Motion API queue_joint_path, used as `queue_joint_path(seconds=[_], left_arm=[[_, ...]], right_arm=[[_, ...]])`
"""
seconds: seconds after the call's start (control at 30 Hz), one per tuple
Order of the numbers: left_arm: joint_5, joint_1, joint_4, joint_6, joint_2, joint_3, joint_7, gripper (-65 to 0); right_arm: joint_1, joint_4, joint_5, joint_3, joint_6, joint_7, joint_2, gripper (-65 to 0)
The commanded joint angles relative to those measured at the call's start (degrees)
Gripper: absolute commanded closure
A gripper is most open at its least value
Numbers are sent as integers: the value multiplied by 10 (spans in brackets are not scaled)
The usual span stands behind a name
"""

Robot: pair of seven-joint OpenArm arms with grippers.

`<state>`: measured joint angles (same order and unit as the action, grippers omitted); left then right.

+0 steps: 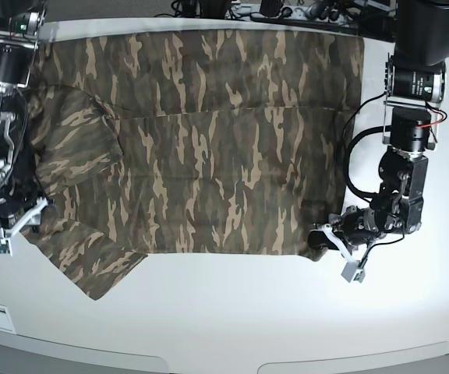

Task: Fold the T-shirt properly
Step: 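Grasp the hem corners with both grippers and pull them apart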

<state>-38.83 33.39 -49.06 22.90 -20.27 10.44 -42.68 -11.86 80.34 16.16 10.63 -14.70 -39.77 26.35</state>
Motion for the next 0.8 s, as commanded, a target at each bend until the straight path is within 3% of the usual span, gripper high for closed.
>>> queue_joint_path(seconds=[0.0, 0.2, 0.33, 0.5, 0.63, 0.7, 0.77], left_arm=[[17, 8, -1, -10, -5, 0, -21, 0], [17, 7, -1, -11, -5, 0, -22, 0], [17, 7, -1, -10, -5, 0, -24, 0], [17, 7, -1, -11, -5, 0, -24, 0], [17, 7, -1, -10, -6, 0, -24, 0], [17, 7, -1, -11, -7, 0, -26, 0], [17, 7, -1, -11, -7, 0, -28, 0]], right_arm=[[-45, -21, 8, 4, 2, 14, 13, -341], [-201, -253, 49, 4, 2, 22, 13, -341], [-265, -398, 40, 4, -3, 69, 13, -341], [-276, -474, 22, 4, 15, 133, 12, -341], [-268, -479, -26, 4, 46, 165, 11, -341], [-263, -479, -19, 4, 32, 158, 11, -341], [-256, -479, 9, 4, -15, 153, 11, -341]])
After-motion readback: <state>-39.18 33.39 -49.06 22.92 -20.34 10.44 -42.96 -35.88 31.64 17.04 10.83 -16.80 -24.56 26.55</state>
